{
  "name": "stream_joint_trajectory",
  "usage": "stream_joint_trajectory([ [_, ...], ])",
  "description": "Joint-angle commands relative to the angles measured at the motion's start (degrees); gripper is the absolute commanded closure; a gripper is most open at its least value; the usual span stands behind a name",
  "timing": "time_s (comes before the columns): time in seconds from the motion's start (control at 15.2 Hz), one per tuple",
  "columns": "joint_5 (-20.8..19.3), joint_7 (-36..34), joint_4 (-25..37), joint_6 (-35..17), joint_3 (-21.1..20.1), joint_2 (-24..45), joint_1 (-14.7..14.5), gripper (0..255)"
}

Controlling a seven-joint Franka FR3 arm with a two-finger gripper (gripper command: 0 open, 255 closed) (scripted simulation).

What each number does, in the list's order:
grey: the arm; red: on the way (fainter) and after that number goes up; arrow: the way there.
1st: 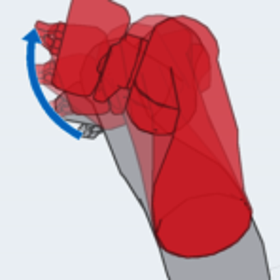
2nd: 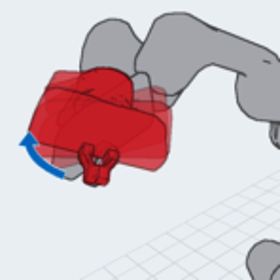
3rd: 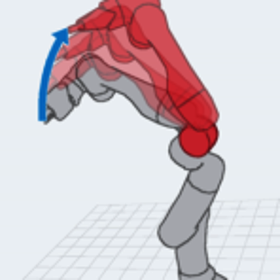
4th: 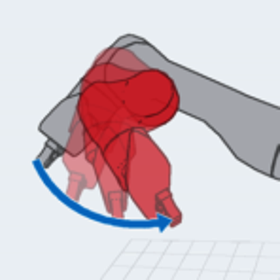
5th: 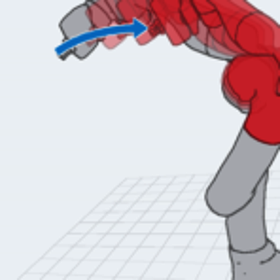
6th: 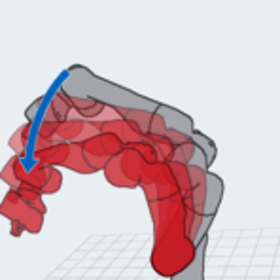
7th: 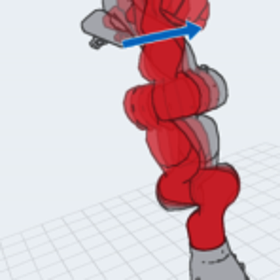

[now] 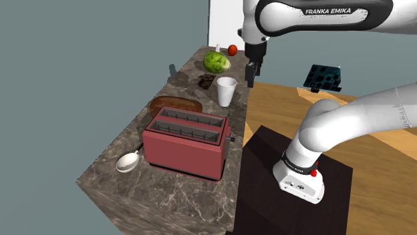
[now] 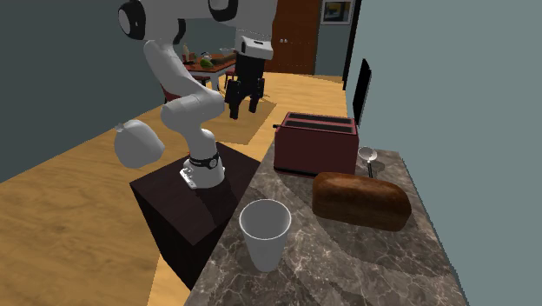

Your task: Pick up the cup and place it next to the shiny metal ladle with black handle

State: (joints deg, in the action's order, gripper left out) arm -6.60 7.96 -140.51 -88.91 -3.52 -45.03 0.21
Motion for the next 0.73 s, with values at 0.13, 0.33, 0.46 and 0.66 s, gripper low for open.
stream_joint_trajectory([
  [0.13,-0.8,0.5,-0.6,-4.3,1.0,2.8,0.6,0],
  [0.33,-2.0,1.1,-0.8,-10.6,2.4,7.5,1.5,0],
  [0.46,-2.7,1.5,-0.5,-14.7,3.3,10.9,2.1,0],
  [0.66,-3.5,2.0,0.5,-20.5,4.7,16.4,2.8,0],
])
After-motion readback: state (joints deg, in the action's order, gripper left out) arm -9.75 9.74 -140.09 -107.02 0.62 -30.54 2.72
